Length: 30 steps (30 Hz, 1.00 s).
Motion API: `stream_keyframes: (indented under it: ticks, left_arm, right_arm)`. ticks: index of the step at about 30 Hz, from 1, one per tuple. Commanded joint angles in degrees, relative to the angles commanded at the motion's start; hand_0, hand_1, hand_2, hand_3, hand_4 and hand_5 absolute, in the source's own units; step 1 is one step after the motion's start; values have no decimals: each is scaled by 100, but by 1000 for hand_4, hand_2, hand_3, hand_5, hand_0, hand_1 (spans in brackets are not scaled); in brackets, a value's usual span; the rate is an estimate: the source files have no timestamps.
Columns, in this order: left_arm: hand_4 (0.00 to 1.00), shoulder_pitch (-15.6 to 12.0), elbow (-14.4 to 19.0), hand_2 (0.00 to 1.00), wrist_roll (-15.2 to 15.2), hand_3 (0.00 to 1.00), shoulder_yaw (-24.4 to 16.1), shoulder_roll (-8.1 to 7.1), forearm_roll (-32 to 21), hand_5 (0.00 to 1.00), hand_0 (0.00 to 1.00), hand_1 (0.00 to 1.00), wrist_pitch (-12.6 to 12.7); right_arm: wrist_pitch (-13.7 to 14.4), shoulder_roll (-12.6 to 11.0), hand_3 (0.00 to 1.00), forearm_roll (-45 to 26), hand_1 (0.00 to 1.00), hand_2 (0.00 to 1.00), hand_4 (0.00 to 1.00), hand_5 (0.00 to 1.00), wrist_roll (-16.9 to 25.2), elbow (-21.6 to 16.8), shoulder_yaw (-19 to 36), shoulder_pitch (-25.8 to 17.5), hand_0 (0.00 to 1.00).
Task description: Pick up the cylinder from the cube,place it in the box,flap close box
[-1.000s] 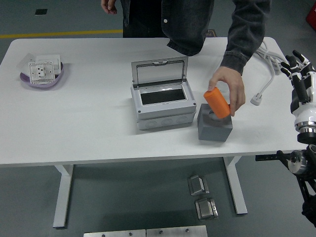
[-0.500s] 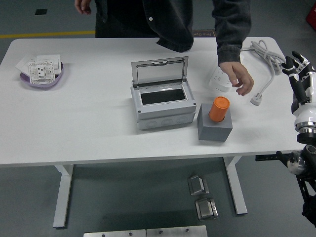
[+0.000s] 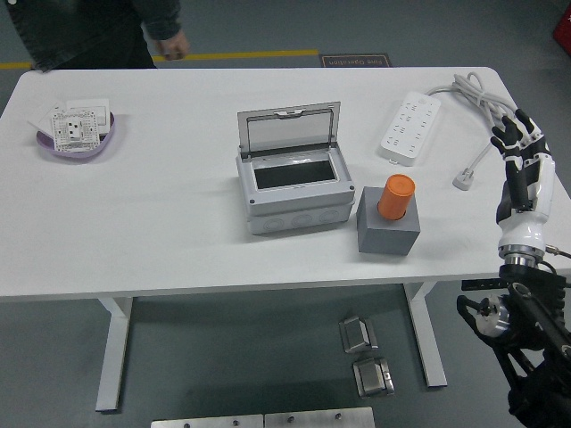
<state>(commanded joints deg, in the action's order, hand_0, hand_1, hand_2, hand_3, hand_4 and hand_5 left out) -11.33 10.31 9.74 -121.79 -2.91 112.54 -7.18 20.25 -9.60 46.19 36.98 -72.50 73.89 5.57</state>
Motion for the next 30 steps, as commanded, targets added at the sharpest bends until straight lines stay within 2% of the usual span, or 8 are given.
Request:
stream_keyframes:
  ticks: [1, 2, 8, 9, 16, 30]
  left_arm:
    - [496, 0, 0, 560, -1, 587, 7, -1, -9, 41, 682, 650, 1]
    - [495, -1, 0, 560, -2, 586, 17, -4, -22, 41, 682, 650, 3]
    - [495, 2, 0, 560, 5, 586, 83, -6, -84, 41, 682, 650, 6]
    - [495, 5, 0, 560, 5, 586, 110, -6, -109, 42, 682, 650, 8]
    - [496, 3, 0, 560, 12, 586, 200, -14, -199, 43, 682, 651, 20]
    - [495, -4, 0, 560, 25, 586, 270, -4, -260, 42, 682, 650, 26]
  right_arm:
    - [-2, 11, 811, -34, 786, 826, 908, 520, 0, 5, -42, -6, 785]
    - [-21, 43, 865, -59, 828, 871, 879, 310, 0, 40, -154, 2, 810]
    - [-138, 101, 865, 260, 828, 871, 879, 310, -1, 408, -487, 212, 810]
    - [-153, 103, 868, 332, 824, 861, 857, 245, -11, 480, -496, 257, 817]
    - [-210, 129, 873, 719, 830, 856, 859, 248, -182, 804, -504, 393, 836]
    - [-258, 187, 862, 1013, 830, 829, 860, 247, -431, 880, -693, 521, 835]
